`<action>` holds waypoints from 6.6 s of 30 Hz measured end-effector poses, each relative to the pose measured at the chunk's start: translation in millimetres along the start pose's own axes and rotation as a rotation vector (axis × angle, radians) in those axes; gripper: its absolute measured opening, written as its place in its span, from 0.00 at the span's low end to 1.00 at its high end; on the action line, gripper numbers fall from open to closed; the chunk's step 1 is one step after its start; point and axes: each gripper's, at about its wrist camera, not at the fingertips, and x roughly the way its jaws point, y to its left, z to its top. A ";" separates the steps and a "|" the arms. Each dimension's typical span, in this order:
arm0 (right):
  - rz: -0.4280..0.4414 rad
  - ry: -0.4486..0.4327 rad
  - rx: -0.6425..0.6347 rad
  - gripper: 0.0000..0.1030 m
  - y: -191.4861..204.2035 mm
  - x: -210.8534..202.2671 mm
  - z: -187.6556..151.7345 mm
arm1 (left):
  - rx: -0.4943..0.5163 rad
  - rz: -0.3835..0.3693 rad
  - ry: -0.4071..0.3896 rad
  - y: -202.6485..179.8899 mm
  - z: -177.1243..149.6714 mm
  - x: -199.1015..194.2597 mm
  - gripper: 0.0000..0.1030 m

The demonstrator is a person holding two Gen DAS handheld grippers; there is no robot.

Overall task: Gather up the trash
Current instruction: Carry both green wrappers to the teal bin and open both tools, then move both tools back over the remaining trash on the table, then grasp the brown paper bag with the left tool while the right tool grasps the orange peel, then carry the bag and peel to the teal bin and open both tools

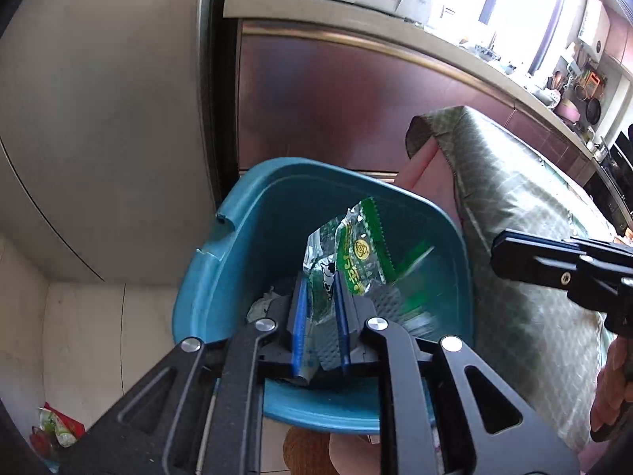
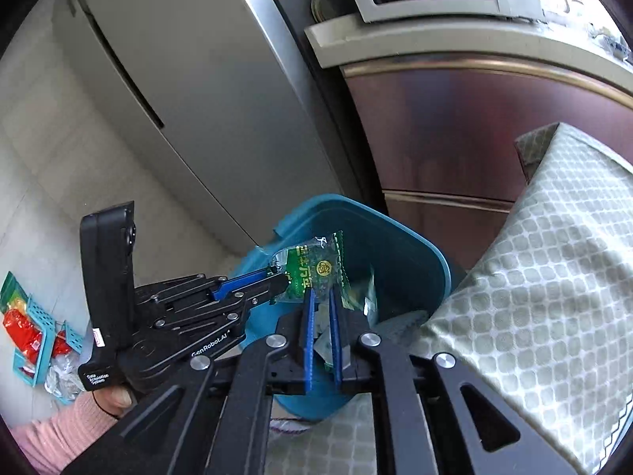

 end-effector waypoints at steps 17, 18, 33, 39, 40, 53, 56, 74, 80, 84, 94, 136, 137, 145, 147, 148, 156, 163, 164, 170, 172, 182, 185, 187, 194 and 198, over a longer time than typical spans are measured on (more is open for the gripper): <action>0.029 -0.152 -0.030 0.25 -0.6 -105.4 -52.6 | 0.005 0.022 0.021 -17.0 -0.6 18.6 0.23; 0.028 -0.165 -0.026 0.25 -2.5 -114.5 -57.7 | 0.003 0.025 0.022 -18.5 -0.1 18.8 0.23; -0.241 -0.395 0.190 0.39 -72.4 -254.0 -166.6 | 0.198 -0.215 -0.114 -118.3 -4.3 -58.6 0.27; -0.372 -0.430 0.318 0.39 -121.1 -287.3 -204.9 | 0.346 -0.351 -0.123 -203.2 -14.2 -71.4 0.28; -0.392 -0.432 0.331 0.39 -128.9 -290.1 -209.0 | 0.368 -0.370 -0.120 -217.7 -19.4 -74.6 0.28; -0.552 -0.378 0.358 0.39 -174.2 -291.6 -233.9 | 0.621 -0.484 -0.042 -385.8 -56.6 -53.5 0.28; -0.571 -0.369 0.337 0.39 -177.1 -288.4 -233.4 | 0.669 -0.483 -0.026 -417.8 -61.5 -43.7 0.28; -0.575 -0.324 0.272 0.08 -177.0 -282.2 -234.3 | 0.729 -0.452 0.051 -482.1 -61.9 -1.1 0.13; -0.548 -0.340 0.293 0.04 -175.1 -288.1 -238.3 | 0.738 -0.450 0.034 -481.9 -66.2 -3.3 0.13; -0.558 -0.332 0.304 0.13 -177.5 -286.7 -240.2 | 0.762 -0.440 0.011 -488.4 -66.2 -7.0 0.26; -0.562 -0.316 0.273 0.04 -171.0 -282.2 -239.4 | 0.721 -0.454 0.046 -486.3 -59.9 3.2 0.05; -0.309 -0.345 0.350 0.43 -130.8 -259.3 -240.3 | 0.409 -0.501 -0.031 -235.5 -41.7 -80.8 0.05; -0.294 -0.335 0.356 0.43 -133.0 -255.0 -240.1 | 0.411 -0.497 -0.033 -235.6 -42.5 -81.5 0.05; -0.230 -0.273 0.361 0.20 -130.6 -231.2 -240.1 | 0.402 -0.457 -0.045 -224.2 -45.6 -88.4 0.05; -0.222 -0.273 0.372 0.14 -130.4 -228.6 -240.9 | 0.377 -0.450 -0.046 -214.5 -44.9 -88.7 0.05; -0.215 -0.278 0.376 0.10 -129.8 -228.5 -241.1 | 0.365 -0.447 -0.047 -209.5 -44.2 -89.0 0.05; -0.163 -0.319 0.326 0.07 -112.6 -225.2 -212.1 | 0.307 -0.368 -0.087 -161.9 -37.0 -100.4 0.05; -0.066 -0.320 0.191 0.07 -77.8 -199.7 -152.3 | 0.236 -0.260 -0.112 -104.2 -28.2 -104.4 0.05; -0.052 -0.313 0.167 0.07 -71.1 -194.0 -143.2 | 0.226 -0.245 -0.110 -95.8 -27.2 -102.7 0.05; 0.021 -0.247 0.047 0.07 -30.8 -147.0 -86.2 | 0.176 -0.178 -0.080 -53.2 -23.0 -86.8 0.05; 0.035 -0.218 0.025 0.07 -20.4 -128.3 -70.1 | 0.162 -0.153 -0.066 -42.3 -21.8 -78.1 0.05; -0.009 -0.085 -0.024 0.07 10.4 -37.3 -13.7 | 0.098 -0.109 0.032 -11.0 -14.8 -20.6 0.05; -0.017 -0.051 0.000 0.07 9.7 -15.8 -5.5 | 0.082 -0.092 0.061 -7.7 -12.2 -2.7 0.06; -0.027 -0.039 0.018 0.10 7.9 -5.2 -3.1 | 0.067 -0.081 0.074 -5.6 -12.8 6.2 0.07; -0.015 -0.059 0.068 0.20 -2.3 -6.9 -9.9 | 0.034 -0.086 0.082 -5.3 -12.5 18.6 0.07; 0.004 -0.095 0.064 0.23 -7.1 -28.7 -19.0 | 0.050 -0.093 0.043 -13.8 -13.9 2.9 0.07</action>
